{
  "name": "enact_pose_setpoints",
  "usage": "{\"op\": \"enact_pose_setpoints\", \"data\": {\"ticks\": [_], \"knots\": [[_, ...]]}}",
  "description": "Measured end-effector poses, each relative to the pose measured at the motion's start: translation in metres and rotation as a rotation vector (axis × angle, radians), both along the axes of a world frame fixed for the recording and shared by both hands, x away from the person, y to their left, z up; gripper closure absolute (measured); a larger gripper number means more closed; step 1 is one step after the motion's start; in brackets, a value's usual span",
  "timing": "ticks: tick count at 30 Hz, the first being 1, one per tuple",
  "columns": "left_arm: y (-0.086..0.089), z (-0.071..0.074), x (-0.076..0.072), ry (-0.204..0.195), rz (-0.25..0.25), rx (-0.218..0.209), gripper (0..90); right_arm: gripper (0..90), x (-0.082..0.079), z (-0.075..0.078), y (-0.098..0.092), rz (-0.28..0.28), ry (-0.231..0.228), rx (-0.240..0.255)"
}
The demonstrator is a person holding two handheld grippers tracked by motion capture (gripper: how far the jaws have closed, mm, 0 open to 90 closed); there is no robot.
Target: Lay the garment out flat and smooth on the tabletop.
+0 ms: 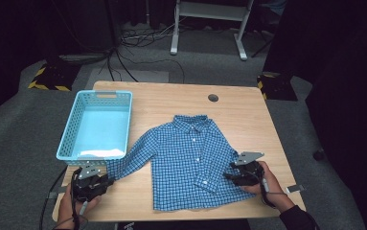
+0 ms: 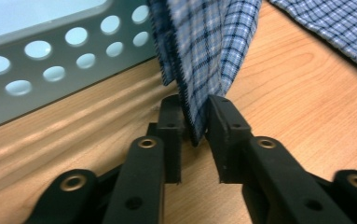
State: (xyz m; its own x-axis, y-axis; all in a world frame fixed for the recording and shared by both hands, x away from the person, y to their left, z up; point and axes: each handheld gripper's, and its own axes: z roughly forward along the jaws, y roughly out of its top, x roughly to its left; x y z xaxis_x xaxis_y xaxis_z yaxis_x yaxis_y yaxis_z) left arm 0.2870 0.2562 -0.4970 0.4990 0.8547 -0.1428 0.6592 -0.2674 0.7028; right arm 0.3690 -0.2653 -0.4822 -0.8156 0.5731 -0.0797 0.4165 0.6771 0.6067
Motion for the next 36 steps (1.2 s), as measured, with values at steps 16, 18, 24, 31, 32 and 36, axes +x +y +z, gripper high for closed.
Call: {"op": "enact_pose_setpoints", "data": {"ticks": [16,18,24,31,32,36], "knots": [[-0.011,0.009,-0.011,-0.070,0.010,0.024,37.0,41.1,-0.009,0.010,0.011,0.045,-0.042,-0.003],[-0.015,0.012,-0.013,-0.089,-0.007,0.016,34.5,40.7,-0.010,0.011,0.014,0.051,-0.039,-0.001],[-0.025,0.019,-0.018,-0.124,-0.035,0.011,29.7,39.8,-0.012,0.010,0.019,0.067,-0.036,-0.008],[-0.031,0.028,-0.023,-0.154,-0.045,0.017,27.7,38.6,-0.013,0.011,0.021,0.069,-0.037,-0.007],[-0.031,0.030,-0.024,-0.164,-0.041,0.026,27.6,38.4,-0.013,0.010,0.021,0.071,-0.038,-0.008],[-0.029,0.035,-0.025,-0.188,-0.012,0.018,27.6,38.3,-0.014,0.010,0.023,0.076,-0.039,-0.009]]}}
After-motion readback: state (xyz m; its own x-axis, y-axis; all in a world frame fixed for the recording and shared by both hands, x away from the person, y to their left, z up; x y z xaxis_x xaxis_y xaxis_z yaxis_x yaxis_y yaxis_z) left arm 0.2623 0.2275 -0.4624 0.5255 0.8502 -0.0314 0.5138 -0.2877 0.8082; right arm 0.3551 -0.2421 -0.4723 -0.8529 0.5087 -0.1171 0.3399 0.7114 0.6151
